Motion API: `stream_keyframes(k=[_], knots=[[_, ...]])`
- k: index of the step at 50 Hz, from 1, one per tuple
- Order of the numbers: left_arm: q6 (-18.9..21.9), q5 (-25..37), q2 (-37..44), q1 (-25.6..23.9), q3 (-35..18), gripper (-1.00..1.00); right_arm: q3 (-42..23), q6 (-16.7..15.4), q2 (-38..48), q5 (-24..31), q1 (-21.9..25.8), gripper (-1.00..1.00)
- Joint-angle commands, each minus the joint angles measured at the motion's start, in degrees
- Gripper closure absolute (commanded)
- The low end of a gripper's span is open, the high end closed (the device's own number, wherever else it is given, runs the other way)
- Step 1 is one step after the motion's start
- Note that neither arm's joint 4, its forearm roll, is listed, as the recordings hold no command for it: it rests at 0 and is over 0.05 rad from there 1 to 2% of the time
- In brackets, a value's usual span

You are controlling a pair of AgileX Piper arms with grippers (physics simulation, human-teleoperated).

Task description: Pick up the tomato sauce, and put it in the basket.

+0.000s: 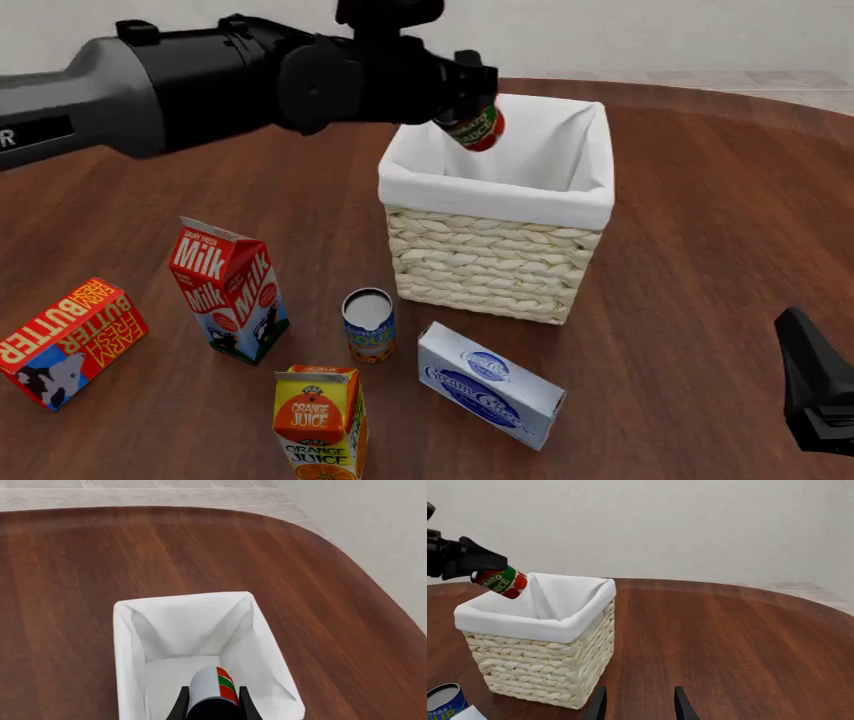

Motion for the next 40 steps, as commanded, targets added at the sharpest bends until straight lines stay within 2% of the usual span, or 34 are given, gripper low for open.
stream_keyframes(k=[1, 40], knots=[[0.7, -1.3, 2.1, 0.1, -0.2, 1.00, 0.0, -0.1, 0.1, 0.0, -0.2, -1.00], [-0.1, -2.4, 8.7, 0.1, -3.7, 1.00, 0.0, -0.1, 0.1, 0.0, -0.2, -1.00]])
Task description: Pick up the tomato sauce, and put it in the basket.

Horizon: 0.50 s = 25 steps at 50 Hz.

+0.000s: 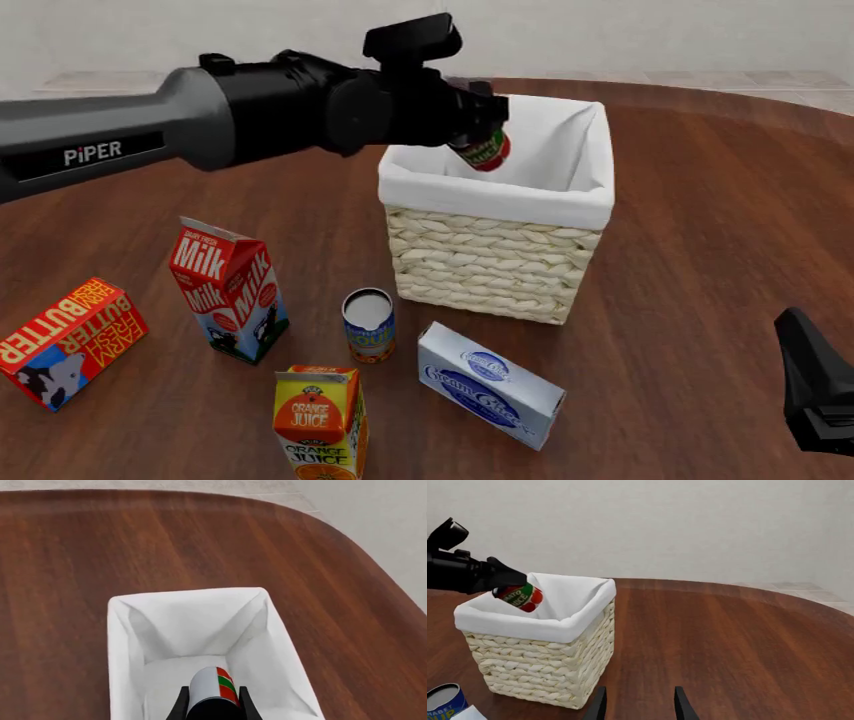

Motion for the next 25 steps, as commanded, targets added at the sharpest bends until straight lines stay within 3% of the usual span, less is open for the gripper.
stream_keyframes(k=[1, 25], knots=[[0.7, -0.7, 1.7, -0.2, -0.9, 1.00, 0.0, -0.1, 0.1, 0.0, -0.2, -1.00], [1.2, -0.8, 5.4, 0.5, -3.7, 1.00, 0.0, -0.1, 0.1, 0.0, -0.2, -1.00]])
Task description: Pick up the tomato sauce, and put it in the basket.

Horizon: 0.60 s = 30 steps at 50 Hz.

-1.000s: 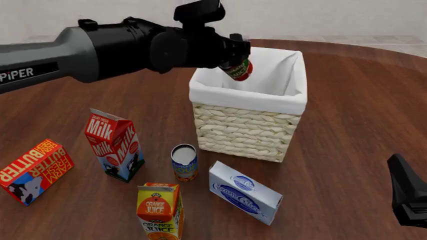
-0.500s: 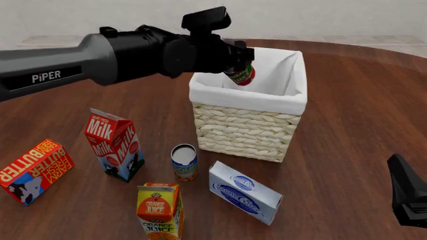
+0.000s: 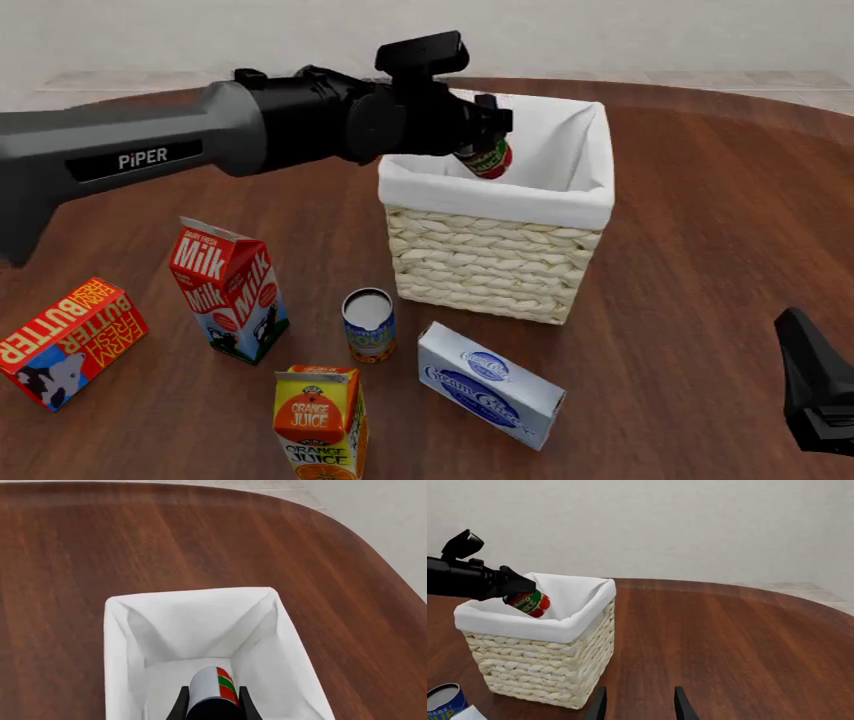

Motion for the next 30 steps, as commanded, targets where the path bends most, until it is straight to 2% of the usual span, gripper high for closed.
stream_keyframes(k=[1, 30], knots=[[1.3, 0.0, 1.4, 0.2, -1.5, 1.00, 0.0, -0.1, 0.0, 0.0, -0.2, -1.00], [0.8, -3.5, 2.6, -0.8, 0.9, 1.00, 0.0, -0.1, 0.1, 0.0, -0.2, -1.00]])
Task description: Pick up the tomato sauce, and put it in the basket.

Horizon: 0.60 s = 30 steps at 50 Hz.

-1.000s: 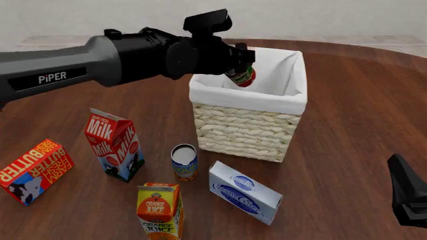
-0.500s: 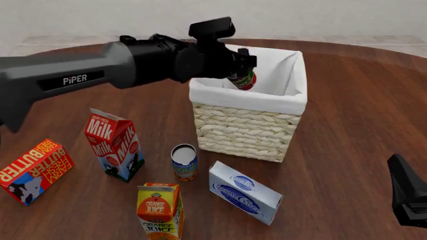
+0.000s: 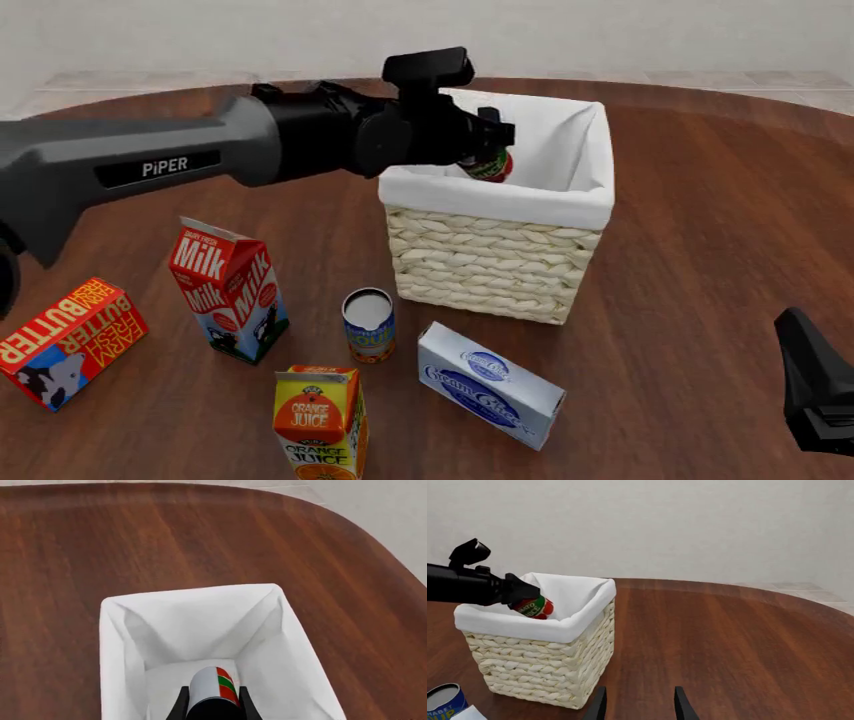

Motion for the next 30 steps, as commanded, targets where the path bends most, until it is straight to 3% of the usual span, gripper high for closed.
stream_keyframes(k=[1, 18, 19, 30], knots=[[0.9, -1.1, 0.8, -0.8, 0.4, 1.00, 0.0, -0.1, 0.1, 0.0, -0.2, -1.00], [1.1, -1.0, 0.9, -0.8, -0.1, 1.00, 0.0, -0.1, 0.1, 0.0, -0.2, -1.00], [1.1, -0.9, 0.8, -0.7, -0.2, -1.00, 0.0, -0.1, 0.1, 0.0, -0.2, -1.00], [1.2, -1.2, 0.4, -0.4, 0.3, -1.00, 0.0, -0.1, 0.1, 0.0, -0.2, -1.00]])
